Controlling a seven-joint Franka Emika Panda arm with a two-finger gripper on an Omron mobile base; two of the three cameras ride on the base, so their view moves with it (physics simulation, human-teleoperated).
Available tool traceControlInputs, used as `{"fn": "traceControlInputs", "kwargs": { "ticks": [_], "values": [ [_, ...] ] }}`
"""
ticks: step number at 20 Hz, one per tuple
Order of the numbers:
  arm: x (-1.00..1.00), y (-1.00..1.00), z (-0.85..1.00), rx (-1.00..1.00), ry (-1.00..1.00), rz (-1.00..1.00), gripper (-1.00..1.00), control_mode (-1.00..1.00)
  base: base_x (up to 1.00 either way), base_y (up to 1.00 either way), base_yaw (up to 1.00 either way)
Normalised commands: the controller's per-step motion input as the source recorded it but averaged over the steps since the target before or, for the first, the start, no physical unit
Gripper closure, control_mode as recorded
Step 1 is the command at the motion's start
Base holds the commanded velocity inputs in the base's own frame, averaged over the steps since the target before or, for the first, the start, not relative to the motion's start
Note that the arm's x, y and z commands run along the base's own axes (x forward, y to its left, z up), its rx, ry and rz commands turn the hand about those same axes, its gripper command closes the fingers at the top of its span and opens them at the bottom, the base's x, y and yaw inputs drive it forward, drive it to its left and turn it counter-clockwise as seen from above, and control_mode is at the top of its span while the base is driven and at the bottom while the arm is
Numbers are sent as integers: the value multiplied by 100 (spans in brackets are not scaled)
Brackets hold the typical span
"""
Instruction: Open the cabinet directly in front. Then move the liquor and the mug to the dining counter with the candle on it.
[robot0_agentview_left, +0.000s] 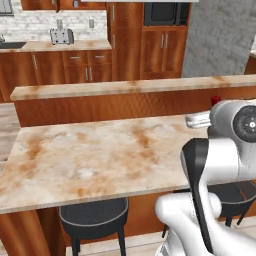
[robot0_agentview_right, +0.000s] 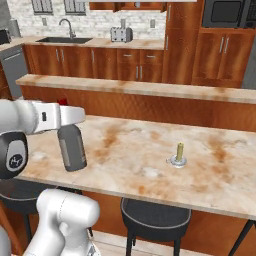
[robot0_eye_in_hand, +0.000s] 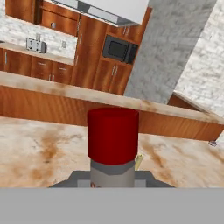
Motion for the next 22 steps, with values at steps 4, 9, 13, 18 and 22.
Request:
{"fn": "traceControlInputs", "kwargs": {
  "ticks": [4, 9, 13, 18, 22],
  "values": [
    [26, -52, -23, 3, -4, 0, 100, -100, 0, 0, 0],
    [63, -55, -34, 5, -9, 1, 100, -100, 0, 0, 0],
    [81, -9, -37, 5, -11, 0, 100, -100, 0, 0, 0],
    [37, 0, -38, 19, -5, 0, 100, -100, 0, 0, 0],
    [0, 0, -6, 0, 0, 0, 100, -100, 0, 0, 0]
  ]
}}
